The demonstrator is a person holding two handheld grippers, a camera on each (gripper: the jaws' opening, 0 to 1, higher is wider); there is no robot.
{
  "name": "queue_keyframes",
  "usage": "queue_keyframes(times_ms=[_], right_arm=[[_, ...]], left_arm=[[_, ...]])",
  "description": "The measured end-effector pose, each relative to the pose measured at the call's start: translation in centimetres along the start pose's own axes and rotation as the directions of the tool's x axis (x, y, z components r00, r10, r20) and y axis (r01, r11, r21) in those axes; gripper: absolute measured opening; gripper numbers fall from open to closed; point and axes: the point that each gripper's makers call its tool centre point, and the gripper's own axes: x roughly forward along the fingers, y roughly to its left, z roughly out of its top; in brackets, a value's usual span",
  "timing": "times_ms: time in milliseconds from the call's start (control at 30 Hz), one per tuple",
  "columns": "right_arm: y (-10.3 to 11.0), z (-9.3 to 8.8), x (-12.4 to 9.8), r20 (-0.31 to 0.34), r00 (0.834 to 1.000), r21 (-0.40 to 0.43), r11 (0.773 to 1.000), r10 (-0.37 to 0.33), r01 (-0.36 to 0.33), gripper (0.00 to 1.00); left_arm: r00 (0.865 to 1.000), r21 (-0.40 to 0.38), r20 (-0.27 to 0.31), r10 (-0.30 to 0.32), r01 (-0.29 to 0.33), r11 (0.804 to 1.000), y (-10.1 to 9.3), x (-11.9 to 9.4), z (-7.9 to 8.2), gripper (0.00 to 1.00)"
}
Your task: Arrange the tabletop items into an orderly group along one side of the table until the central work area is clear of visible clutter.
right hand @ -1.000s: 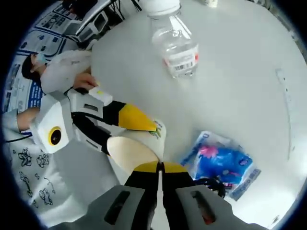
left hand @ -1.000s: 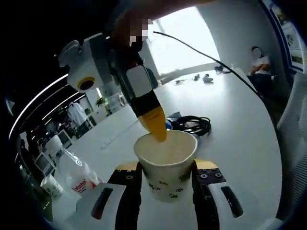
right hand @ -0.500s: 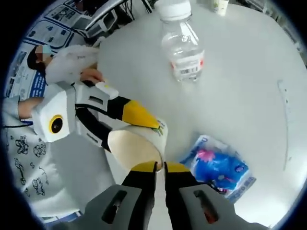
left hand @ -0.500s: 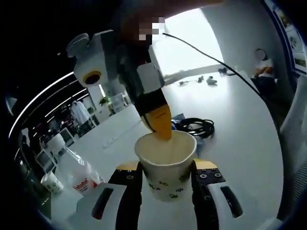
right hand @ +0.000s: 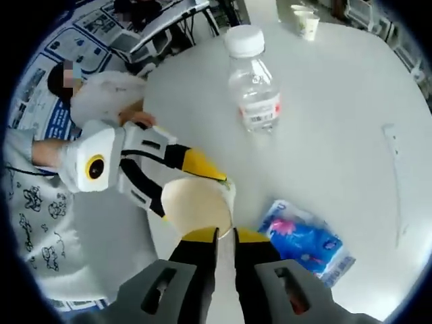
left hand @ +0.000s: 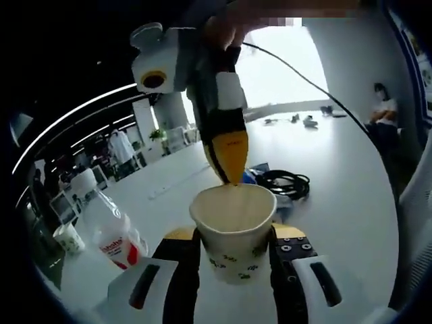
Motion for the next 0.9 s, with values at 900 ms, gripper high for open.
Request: queue_keyframes(times_ms=[900], right_arm=[[2.5, 1.0, -6.2, 0.822, 0.561, 0.058, 0.994, -0.099, 0.090, 0.01]], left_arm=[[0.998, -0.123, 0.015, 0.065, -0.063, 0.990, 1.3, 0.9, 0.1, 0.37]])
